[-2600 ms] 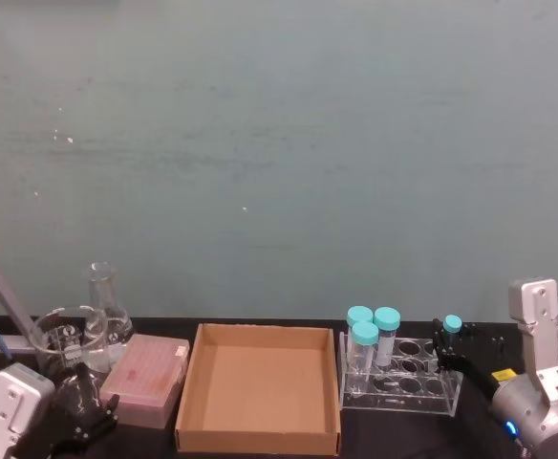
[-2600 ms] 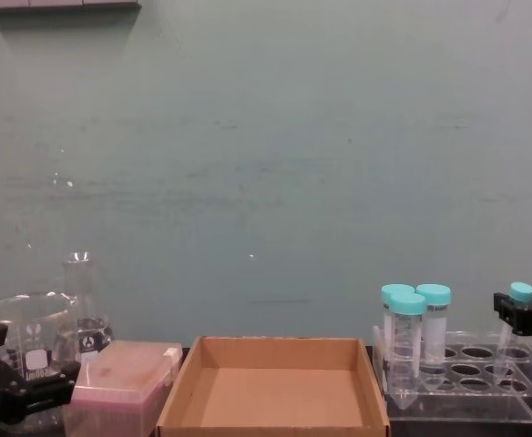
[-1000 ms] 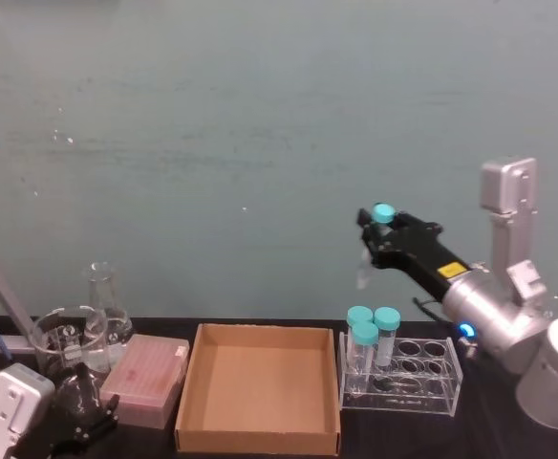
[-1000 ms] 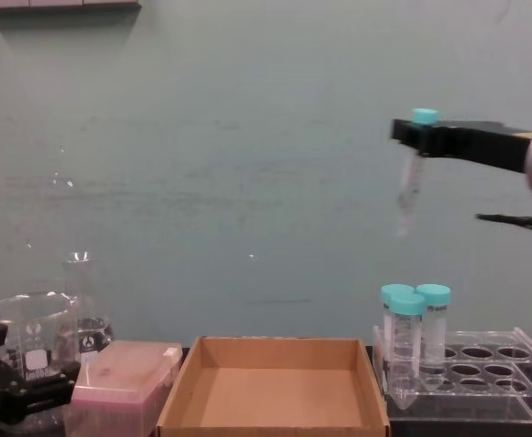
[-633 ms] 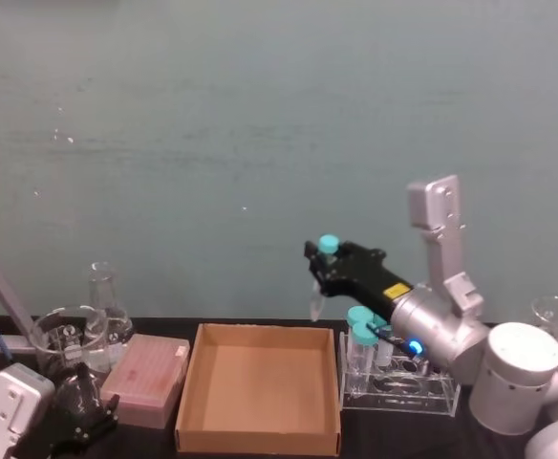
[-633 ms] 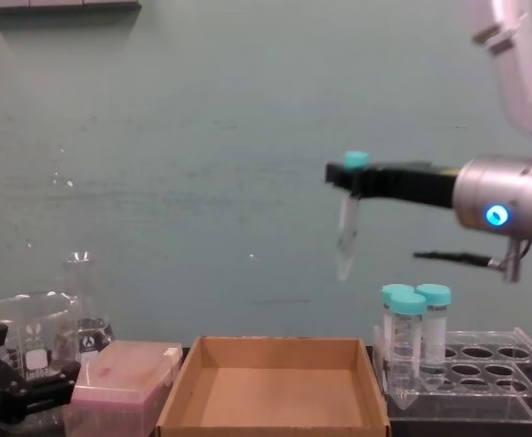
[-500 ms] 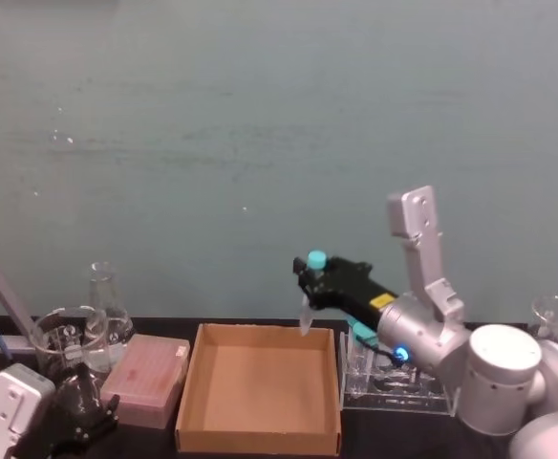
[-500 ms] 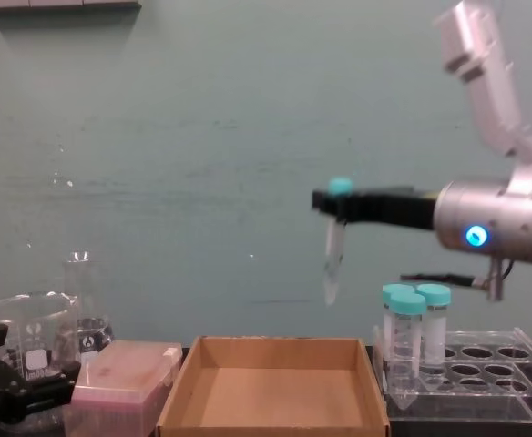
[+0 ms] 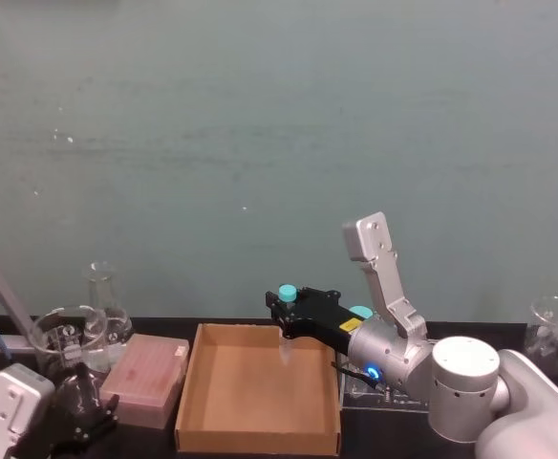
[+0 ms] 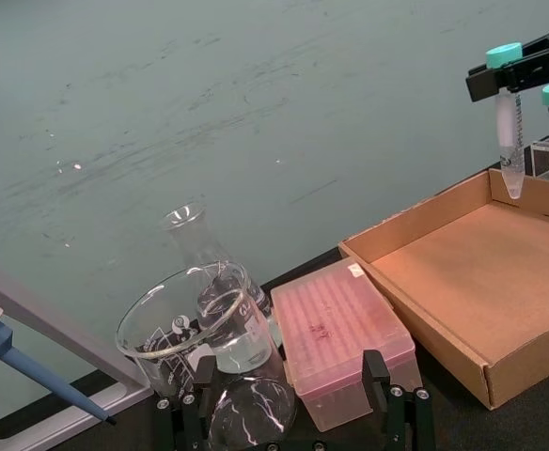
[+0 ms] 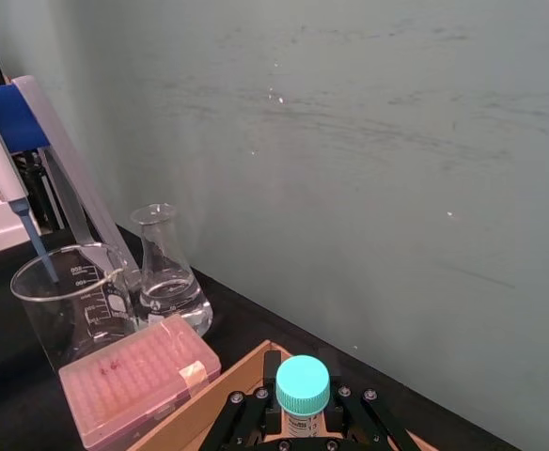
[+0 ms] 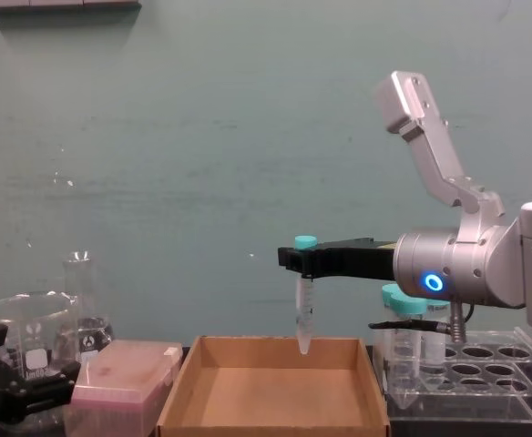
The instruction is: Use the right hand to move the test tube from the test tube rack into the box.
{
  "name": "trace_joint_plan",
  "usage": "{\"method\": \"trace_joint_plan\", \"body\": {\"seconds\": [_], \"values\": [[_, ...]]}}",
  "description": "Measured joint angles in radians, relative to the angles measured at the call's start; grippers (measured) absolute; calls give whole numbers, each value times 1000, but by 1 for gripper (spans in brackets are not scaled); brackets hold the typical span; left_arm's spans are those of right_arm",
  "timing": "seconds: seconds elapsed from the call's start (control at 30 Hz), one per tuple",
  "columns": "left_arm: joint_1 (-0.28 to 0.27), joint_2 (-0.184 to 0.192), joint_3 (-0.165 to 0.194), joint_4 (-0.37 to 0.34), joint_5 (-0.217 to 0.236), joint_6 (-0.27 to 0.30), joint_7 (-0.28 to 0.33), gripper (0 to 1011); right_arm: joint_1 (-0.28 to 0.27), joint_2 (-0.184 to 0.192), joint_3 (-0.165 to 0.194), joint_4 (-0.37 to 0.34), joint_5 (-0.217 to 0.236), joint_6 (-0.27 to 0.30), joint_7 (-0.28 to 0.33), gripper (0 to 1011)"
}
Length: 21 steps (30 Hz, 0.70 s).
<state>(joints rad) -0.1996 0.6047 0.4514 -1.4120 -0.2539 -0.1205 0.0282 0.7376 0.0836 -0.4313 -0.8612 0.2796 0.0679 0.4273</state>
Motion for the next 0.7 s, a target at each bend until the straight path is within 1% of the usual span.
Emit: {"method": "trace_joint_plan", "body": {"seconds": [0.57,0.7], "values": [[0,0,0,0,0,0,0,1000,15,-22,-2,55,-17,-20,10,246],[0,0,0,0,0,0,0,1000,15,-22,-2,55,-17,-20,10,246]]}}
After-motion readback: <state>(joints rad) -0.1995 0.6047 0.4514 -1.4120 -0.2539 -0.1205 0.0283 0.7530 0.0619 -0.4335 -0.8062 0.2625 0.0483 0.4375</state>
